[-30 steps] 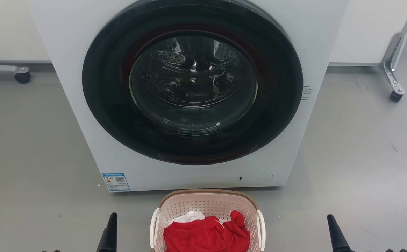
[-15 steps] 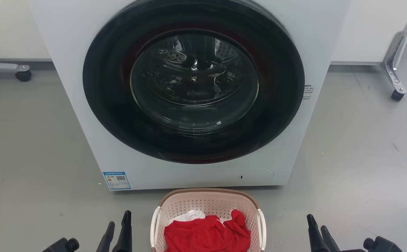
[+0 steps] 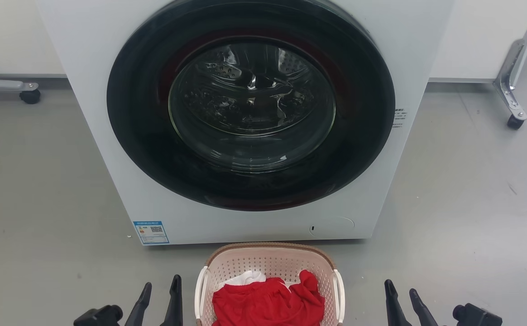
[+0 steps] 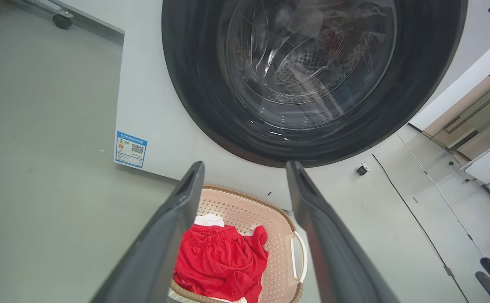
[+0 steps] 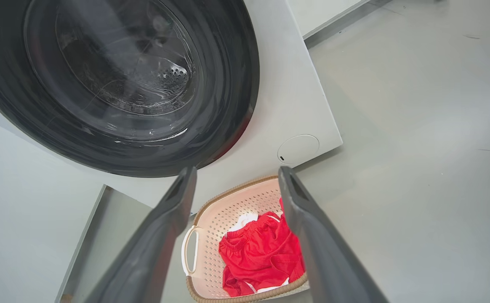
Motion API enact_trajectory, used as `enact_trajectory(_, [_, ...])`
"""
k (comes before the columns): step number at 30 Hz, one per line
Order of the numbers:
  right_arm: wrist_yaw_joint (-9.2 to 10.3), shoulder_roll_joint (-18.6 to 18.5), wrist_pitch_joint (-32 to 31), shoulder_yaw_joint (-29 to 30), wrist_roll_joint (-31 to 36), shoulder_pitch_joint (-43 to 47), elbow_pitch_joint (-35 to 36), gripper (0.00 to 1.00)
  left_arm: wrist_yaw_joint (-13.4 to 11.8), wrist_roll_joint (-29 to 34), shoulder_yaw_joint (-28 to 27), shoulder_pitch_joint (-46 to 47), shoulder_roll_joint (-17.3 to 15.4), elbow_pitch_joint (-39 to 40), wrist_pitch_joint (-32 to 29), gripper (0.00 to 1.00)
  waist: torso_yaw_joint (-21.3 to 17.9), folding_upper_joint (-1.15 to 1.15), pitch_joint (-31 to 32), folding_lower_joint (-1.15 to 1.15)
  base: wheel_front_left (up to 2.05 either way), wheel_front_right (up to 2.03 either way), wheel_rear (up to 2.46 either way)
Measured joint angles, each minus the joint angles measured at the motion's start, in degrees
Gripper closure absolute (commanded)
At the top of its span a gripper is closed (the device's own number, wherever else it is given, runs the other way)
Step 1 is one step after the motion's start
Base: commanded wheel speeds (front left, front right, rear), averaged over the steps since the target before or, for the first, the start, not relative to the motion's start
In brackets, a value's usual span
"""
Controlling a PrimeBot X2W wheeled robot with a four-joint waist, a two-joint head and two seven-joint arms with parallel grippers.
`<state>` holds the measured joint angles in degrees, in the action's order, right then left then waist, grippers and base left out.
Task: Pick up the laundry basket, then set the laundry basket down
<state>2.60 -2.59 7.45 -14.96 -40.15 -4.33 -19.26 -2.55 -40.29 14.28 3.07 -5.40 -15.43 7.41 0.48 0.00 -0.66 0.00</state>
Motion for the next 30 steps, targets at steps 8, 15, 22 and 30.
enact_trajectory(8, [1.26, -0.01, 1.74, -1.79, 7.11, 0.22, -0.07, 0.0, -1.05, 7.38, 1.26, -0.07, -0.2, 0.05, 1.85, 0.0, 0.05, 0.0, -0.02, 0.0, 0.0, 0.0, 0.0])
enact_trajectory(15, [2.02, -0.02, 2.94, -3.23, 12.18, 0.28, -0.13, 0.0, -2.01, 13.0, 2.34, -0.14, -0.29, 0.14, 3.15, 0.0, 0.15, 0.0, 0.07, 0.0, 0.0, 0.0, 0.0])
enact_trajectory(22, [3.03, -0.07, 4.41, -5.36, 17.96, 0.35, -0.22, 0.0, -3.04, 18.91, 3.36, -0.41, -0.26, 0.29, 4.43, 0.0, 0.2, 0.0, 0.23, 0.0, 0.0, 0.0, 0.0])
enact_trajectory(30, [4.04, -0.13, 6.3, -7.51, 24.31, 0.61, -0.24, 0.0, -4.08, 25.07, 4.56, -1.16, -0.12, 0.31, 6.35, 0.0, 0.15, 0.0, 0.39, 0.0, 0.0, 0.0, 0.0])
